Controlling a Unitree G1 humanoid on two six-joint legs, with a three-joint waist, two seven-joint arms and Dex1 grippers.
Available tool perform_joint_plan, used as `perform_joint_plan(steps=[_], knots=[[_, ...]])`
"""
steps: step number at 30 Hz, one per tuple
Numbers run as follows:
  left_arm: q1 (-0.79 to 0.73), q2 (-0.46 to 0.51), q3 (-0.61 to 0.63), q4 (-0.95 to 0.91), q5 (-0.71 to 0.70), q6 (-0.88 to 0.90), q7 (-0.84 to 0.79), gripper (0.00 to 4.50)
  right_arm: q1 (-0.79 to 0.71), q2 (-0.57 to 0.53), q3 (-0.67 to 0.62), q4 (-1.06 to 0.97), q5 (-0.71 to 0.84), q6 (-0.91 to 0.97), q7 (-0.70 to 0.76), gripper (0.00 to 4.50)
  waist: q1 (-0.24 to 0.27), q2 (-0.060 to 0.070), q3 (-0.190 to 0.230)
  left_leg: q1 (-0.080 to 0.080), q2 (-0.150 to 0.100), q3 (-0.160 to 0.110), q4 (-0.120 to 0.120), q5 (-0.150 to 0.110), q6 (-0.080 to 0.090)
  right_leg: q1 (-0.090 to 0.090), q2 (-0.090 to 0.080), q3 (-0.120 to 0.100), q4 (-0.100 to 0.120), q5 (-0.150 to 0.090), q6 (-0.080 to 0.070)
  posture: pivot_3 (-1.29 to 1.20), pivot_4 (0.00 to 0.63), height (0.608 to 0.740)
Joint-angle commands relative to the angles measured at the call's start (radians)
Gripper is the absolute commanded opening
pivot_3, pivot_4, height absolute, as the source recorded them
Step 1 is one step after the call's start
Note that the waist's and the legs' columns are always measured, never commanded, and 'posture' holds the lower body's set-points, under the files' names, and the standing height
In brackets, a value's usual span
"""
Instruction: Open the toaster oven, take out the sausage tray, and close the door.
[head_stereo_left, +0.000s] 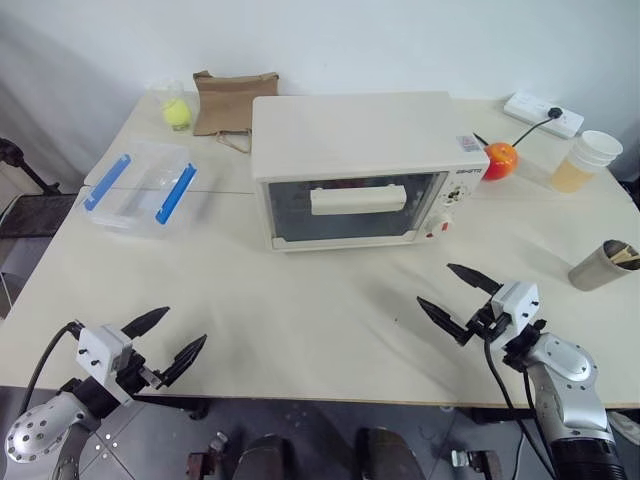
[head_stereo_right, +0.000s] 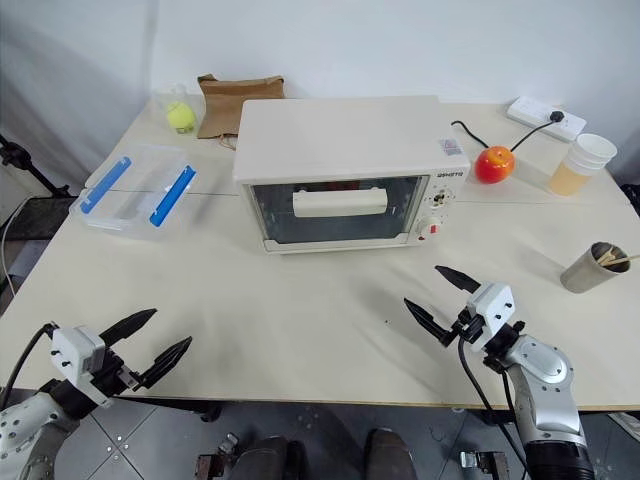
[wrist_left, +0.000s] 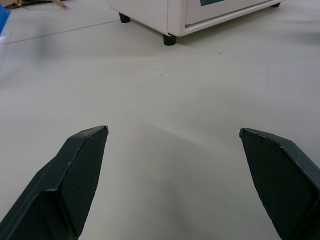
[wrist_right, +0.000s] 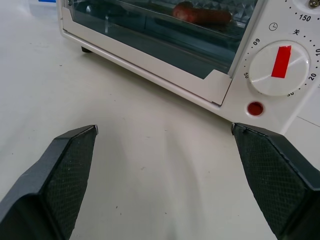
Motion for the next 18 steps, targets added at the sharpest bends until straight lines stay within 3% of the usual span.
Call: perform_joint_plan(steps=[1, 8, 14, 18], knots=[[0.009, 0.005, 0.017, -0.02, 0.001, -0.005, 0.008, 4.49, -0.008, -0.003, -0.011, -0.03, 0.022, -0.003, 0.004, 4.5, 0.0, 0.0, 0.0, 0.0, 0.0, 0.0, 0.0, 0.0, 0.0, 0.0, 0.0, 0.0, 0.0, 0.0, 0.0, 0.0, 0.15, 0.74], [0.007, 0.0, 0.014, -0.016, 0.005, -0.008, 0.016, 4.49, -0.009, -0.008, -0.013, -0.027, 0.028, 0.002, 0.013, 4.5, 0.0, 0.0, 0.0, 0.0, 0.0, 0.0, 0.0, 0.0, 0.0, 0.0, 0.0, 0.0, 0.0, 0.0, 0.0, 0.0, 0.15, 0.74], [-0.029, 0.012, 0.065, -0.036, -0.214, 0.075, -0.082, 4.49, -0.001, -0.016, 0.002, -0.11, 0.105, 0.085, 0.06, 4.5, 0.0, 0.0, 0.0, 0.0, 0.0, 0.0, 0.0, 0.0, 0.0, 0.0, 0.0, 0.0, 0.0, 0.0, 0.0, 0.0, 0.15, 0.74], [-0.047, 0.084, 0.088, -0.018, -0.305, 0.126, -0.219, 4.49, 0.009, -0.04, 0.036, -0.251, 0.197, 0.236, 0.097, 4.5, 0.0, 0.0, 0.0, 0.0, 0.001, -0.001, 0.001, 0.0, 0.0, 0.0, -0.001, -0.001, 0.0, 0.0, 0.0, 0.0, 0.15, 0.74]])
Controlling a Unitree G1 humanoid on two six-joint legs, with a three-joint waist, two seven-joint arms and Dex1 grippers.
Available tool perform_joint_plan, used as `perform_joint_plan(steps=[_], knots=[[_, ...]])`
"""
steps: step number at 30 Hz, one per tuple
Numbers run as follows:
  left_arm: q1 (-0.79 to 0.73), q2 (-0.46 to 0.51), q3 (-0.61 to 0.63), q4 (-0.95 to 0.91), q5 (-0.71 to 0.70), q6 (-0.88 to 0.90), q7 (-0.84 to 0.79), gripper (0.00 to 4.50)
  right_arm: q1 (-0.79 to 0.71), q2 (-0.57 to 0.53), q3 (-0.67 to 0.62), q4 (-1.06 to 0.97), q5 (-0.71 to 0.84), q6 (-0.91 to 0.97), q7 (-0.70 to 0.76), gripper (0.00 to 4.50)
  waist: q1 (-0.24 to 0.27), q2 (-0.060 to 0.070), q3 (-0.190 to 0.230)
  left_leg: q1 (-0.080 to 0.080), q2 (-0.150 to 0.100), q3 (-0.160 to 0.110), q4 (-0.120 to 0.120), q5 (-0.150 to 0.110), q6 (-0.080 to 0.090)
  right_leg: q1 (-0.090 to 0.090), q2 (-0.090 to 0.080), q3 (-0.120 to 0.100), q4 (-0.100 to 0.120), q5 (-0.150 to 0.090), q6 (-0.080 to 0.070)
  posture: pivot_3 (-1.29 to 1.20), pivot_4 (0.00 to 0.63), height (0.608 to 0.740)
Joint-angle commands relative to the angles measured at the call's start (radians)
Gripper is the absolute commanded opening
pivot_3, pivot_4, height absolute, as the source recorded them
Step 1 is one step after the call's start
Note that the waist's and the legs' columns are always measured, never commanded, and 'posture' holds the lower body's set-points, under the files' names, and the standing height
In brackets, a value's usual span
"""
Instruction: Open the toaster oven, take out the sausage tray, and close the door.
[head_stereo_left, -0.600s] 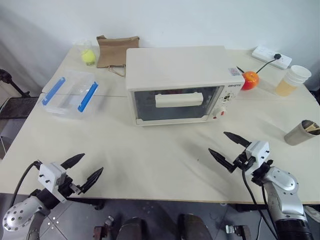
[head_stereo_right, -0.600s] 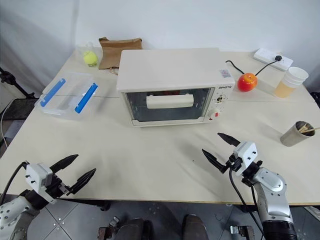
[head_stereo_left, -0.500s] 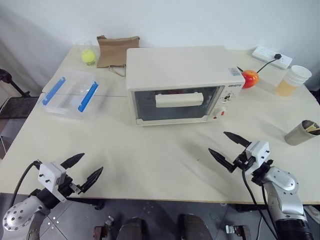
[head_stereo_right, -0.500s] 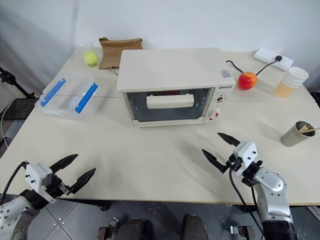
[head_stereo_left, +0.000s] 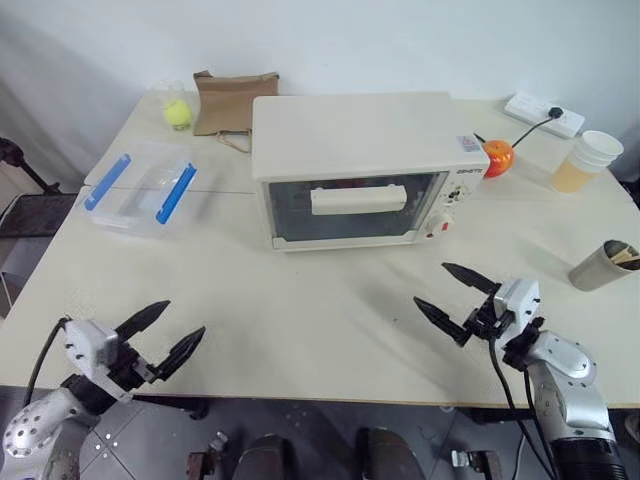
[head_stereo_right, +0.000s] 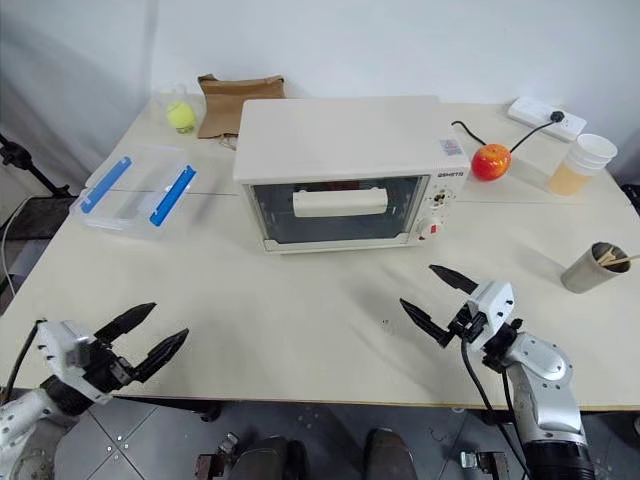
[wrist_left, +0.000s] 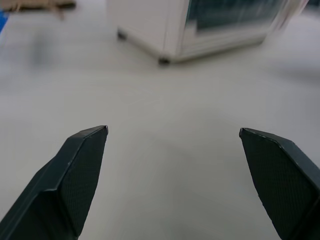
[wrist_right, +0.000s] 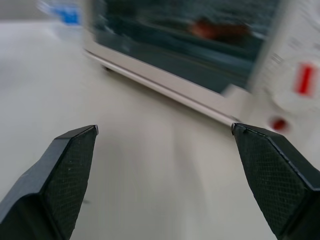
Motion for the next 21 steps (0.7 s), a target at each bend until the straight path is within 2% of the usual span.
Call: perform_joint_plan(steps=[1, 4, 8, 12, 21], knots=[[-0.02, 0.06, 0.039, -0.016, -0.084, 0.041, -0.1, 4.49, -0.001, -0.034, 0.021, -0.155, 0.112, 0.141, 0.03, 4.5, 0.0, 0.0, 0.0, 0.0, 0.0, 0.0, 0.0, 0.0, 0.0, 0.0, 0.0, 0.0, 0.0, 0.0, 0.0, 0.0, 0.15, 0.74], [-0.064, 0.116, 0.047, -0.043, -0.173, 0.141, -0.127, 4.49, -0.044, -0.052, 0.04, -0.251, 0.198, 0.28, 0.012, 4.5, 0.0, 0.001, 0.0, 0.0, 0.0, 0.0, 0.0, 0.0, 0.0, 0.0, 0.0, -0.001, 0.0, 0.0, 0.0, 0.0, 0.15, 0.74], [-0.121, 0.169, 0.048, -0.084, -0.252, 0.242, -0.127, 4.49, -0.151, -0.031, 0.046, -0.267, 0.243, 0.388, -0.044, 4.5, 0.0, 0.001, 0.0, 0.0, 0.0, -0.002, 0.0, 0.0, 0.0, 0.0, -0.001, 0.0, 0.0, 0.0, 0.0, 0.0, 0.15, 0.74], [-0.173, 0.168, 0.037, -0.084, -0.247, 0.267, -0.117, 4.49, -0.235, -0.001, 0.035, -0.227, 0.242, 0.423, -0.087, 4.5, 0.0, 0.001, 0.001, -0.001, -0.001, -0.002, 0.0, 0.0, -0.001, 0.0, -0.001, -0.001, 0.0, 0.0, 0.0, 0.0, 0.15, 0.74], [-0.207, 0.141, -0.012, -0.087, -0.219, 0.296, -0.116, 4.49, -0.368, -0.026, 0.063, -0.073, 0.138, 0.419, -0.05, 4.5, -0.001, 0.001, 0.001, -0.002, -0.002, 0.001, 0.001, -0.002, 0.002, -0.001, 0.004, -0.007, 0.002, 0.0, 0.0, 0.0, 0.15, 0.74]])
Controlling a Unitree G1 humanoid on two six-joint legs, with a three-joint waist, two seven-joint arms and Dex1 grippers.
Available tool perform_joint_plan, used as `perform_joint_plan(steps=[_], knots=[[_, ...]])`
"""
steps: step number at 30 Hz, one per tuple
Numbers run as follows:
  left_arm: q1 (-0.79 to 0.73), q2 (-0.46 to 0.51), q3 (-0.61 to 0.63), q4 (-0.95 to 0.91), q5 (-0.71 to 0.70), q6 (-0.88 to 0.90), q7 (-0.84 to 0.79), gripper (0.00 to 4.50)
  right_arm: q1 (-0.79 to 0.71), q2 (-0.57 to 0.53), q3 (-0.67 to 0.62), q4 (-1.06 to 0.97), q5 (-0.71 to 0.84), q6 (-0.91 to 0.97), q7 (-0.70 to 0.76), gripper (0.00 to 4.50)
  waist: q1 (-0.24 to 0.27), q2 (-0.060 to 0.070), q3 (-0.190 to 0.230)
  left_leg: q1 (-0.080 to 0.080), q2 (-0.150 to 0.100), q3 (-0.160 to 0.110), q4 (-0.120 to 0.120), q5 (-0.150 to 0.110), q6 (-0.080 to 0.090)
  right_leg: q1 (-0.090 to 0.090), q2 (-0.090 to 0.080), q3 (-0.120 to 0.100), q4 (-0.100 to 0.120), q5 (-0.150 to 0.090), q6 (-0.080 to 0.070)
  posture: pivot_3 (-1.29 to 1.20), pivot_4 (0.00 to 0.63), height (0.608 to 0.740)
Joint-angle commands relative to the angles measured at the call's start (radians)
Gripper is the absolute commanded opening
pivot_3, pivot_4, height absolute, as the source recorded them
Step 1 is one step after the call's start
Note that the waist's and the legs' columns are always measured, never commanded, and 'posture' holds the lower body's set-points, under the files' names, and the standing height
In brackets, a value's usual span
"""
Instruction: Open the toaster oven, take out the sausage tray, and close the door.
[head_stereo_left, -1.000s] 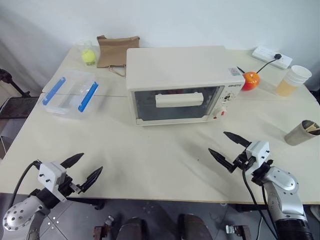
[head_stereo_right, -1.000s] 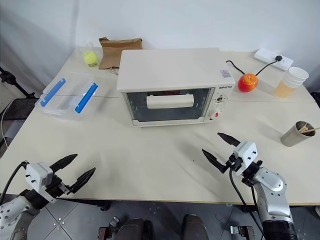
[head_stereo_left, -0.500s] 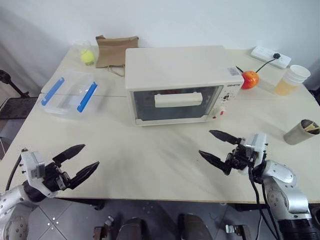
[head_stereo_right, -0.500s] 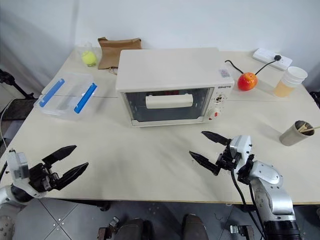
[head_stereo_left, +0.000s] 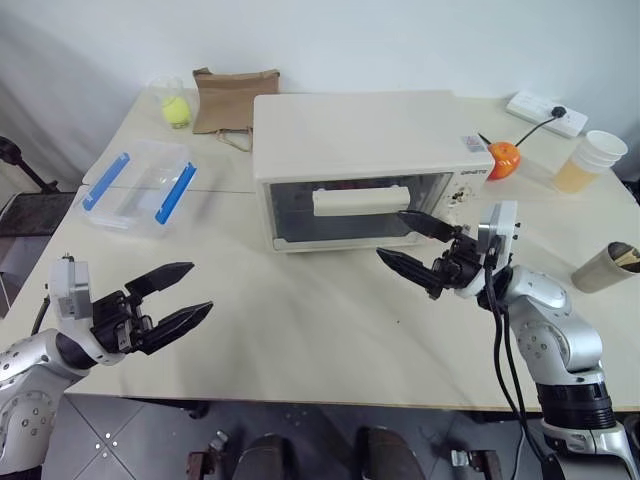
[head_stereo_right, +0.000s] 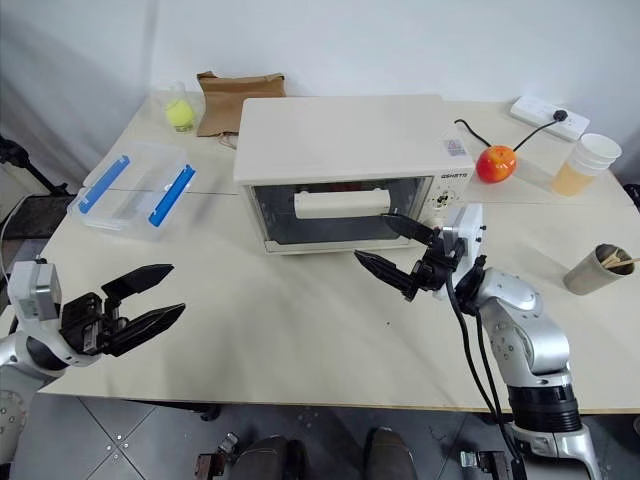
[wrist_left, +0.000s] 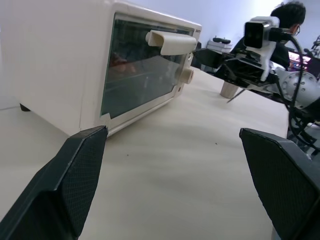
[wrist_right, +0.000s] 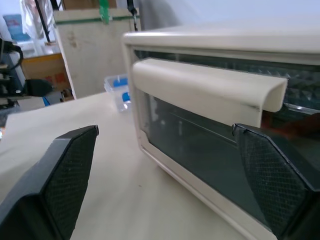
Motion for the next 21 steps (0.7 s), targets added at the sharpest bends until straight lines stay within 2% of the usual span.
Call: perform_joint_plan(steps=[1, 9, 15, 21], knots=[[-0.007, -0.01, 0.0, -0.019, 0.009, -0.007, 0.001, 4.49, -0.047, -0.008, -0.015, 0.04, -0.027, -0.018, 0.013, 4.5, 0.0, 0.0, 0.0, 0.0, 0.0, 0.001, 0.0, 0.0, 0.0, 0.0, 0.0, 0.0, 0.0, 0.0, 0.0, 0.0, 0.15, 0.74], [-0.015, -0.033, -0.005, -0.027, 0.029, -0.01, 0.01, 4.49, -0.076, 0.0, -0.024, 0.08, -0.031, -0.025, 0.075, 4.5, 0.0, 0.0, 0.0, 0.0, 0.001, 0.001, 0.0, 0.0, 0.0, 0.0, 0.0, -0.001, 0.0, 0.0, 0.0, 0.0, 0.15, 0.74], [-0.023, -0.044, -0.006, -0.023, 0.035, -0.013, 0.018, 4.49, -0.043, -0.005, -0.026, 0.027, -0.007, -0.057, 0.175, 4.5, 0.0, 0.0, 0.0, 0.0, 0.001, 0.001, 0.0, 0.0, 0.0, 0.0, 0.0, -0.001, 0.0, 0.0, 0.0, 0.0, 0.15, 0.74], [-0.084, -0.062, -0.015, 0.015, 0.049, -0.023, 0.042, 4.49, 0.03, -0.058, 0.002, -0.003, -0.093, -0.174, 0.29, 4.5, 0.001, 0.0, 0.0, 0.0, 0.001, 0.001, 0.0, 0.0, 0.0, 0.0, 0.0, -0.002, 0.0, 0.0, 0.0, 0.0, 0.15, 0.74]])
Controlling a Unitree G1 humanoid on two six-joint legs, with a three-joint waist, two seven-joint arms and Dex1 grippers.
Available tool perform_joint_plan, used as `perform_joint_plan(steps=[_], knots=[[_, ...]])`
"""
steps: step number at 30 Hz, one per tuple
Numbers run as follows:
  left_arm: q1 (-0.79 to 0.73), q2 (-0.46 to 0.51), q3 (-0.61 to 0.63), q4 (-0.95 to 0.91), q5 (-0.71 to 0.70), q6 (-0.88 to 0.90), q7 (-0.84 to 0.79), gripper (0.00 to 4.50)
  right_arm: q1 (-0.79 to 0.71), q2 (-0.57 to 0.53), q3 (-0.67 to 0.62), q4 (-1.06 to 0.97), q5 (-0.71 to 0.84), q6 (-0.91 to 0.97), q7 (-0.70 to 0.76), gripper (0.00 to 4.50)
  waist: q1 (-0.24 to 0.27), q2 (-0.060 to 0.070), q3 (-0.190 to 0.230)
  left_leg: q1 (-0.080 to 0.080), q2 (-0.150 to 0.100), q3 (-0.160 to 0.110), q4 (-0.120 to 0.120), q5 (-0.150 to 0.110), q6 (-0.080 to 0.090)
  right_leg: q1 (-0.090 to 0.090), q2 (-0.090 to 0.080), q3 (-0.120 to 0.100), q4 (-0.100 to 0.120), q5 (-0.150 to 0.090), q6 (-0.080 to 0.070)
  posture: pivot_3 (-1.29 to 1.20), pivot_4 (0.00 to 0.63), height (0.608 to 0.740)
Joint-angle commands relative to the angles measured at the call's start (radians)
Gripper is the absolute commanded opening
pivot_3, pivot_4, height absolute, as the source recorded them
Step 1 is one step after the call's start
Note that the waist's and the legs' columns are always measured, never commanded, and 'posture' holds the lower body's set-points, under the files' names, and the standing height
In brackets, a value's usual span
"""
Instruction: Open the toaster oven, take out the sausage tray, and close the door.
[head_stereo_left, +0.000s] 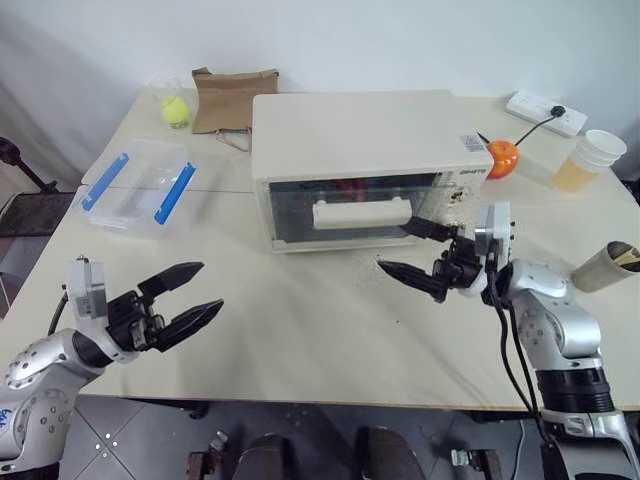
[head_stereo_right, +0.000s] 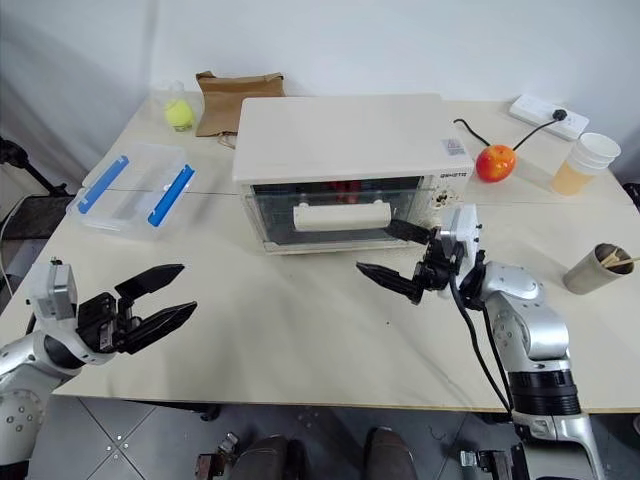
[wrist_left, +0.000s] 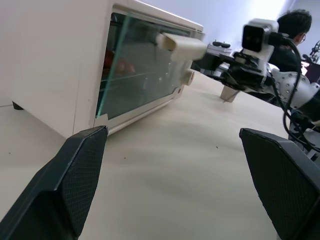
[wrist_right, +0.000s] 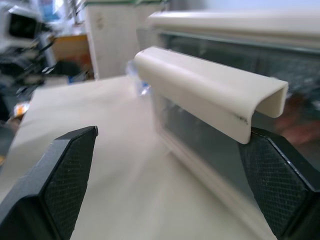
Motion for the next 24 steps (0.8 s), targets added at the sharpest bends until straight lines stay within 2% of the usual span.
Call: perform_joint_plan(steps=[1, 4, 7, 14, 20, 24], knots=[[-0.056, -0.008, 0.001, 0.02, 0.005, -0.016, 0.017, 4.49, 0.018, -0.03, 0.017, -0.039, -0.062, -0.134, 0.08, 4.5, 0.0, 0.0, 0.0, 0.0, 0.0, 0.0, 0.0, 0.0, 0.0, 0.0, 0.0, 0.0, 0.0, 0.0, 0.0, 0.0, 0.15, 0.74], [-0.105, -0.017, -0.016, 0.048, -0.004, -0.007, 0.012, 4.49, 0.03, -0.031, 0.028, -0.012, -0.112, -0.221, 0.106, 4.5, -0.001, 0.0, 0.0, 0.0, 0.001, 0.002, 0.0, 0.0, 0.0, 0.0, 0.001, -0.001, -0.001, 0.0, 0.0, 0.0, 0.15, 0.74], [-0.214, -0.056, -0.04, 0.106, -0.002, -0.015, 0.042, 3.92, 0.029, -0.014, 0.024, 0.012, -0.13, -0.266, 0.091, 4.5, 0.0, 0.0, 0.0, 0.0, 0.001, 0.001, 0.001, 0.0, 0.0, 0.0, 0.001, -0.001, 0.0, 0.0, 0.0, 0.0, 0.15, 0.74], [-0.467, -0.14, -0.186, 0.261, 0.143, -0.064, 0.076, 1.88, 0.011, -0.005, 0.034, 0.051, -0.151, -0.313, 0.079, 4.5, 0.005, -0.002, 0.001, 0.0, 0.0, 0.001, 0.004, 0.0, 0.0, 0.001, 0.001, -0.002, 0.003, 0.001, 0.001, 0.0, 0.15, 0.74], [-0.592, -0.199, -0.27, 0.397, 0.236, -0.107, 0.06, 0.05, 0.008, -0.005, 0.035, 0.06, -0.157, -0.329, 0.072, 4.5, 0.003, -0.002, 0.002, 0.0, 0.0, 0.001, 0.004, 0.0, 0.0, 0.001, 0.002, -0.004, 0.003, 0.001, 0.001, 0.0, 0.15, 0.74], [-0.638, -0.231, -0.289, 0.46, 0.274, -0.137, 0.061, 0.05, 0.018, -0.008, 0.031, 0.051, -0.16, -0.333, 0.066, 4.5, 0.003, -0.003, 0.002, 0.0, 0.0, 0.001, 0.005, 0.001, -0.001, 0.001, 0.004, -0.005, 0.002, 0.001, 0.001, 0.0, 0.15, 0.74]])
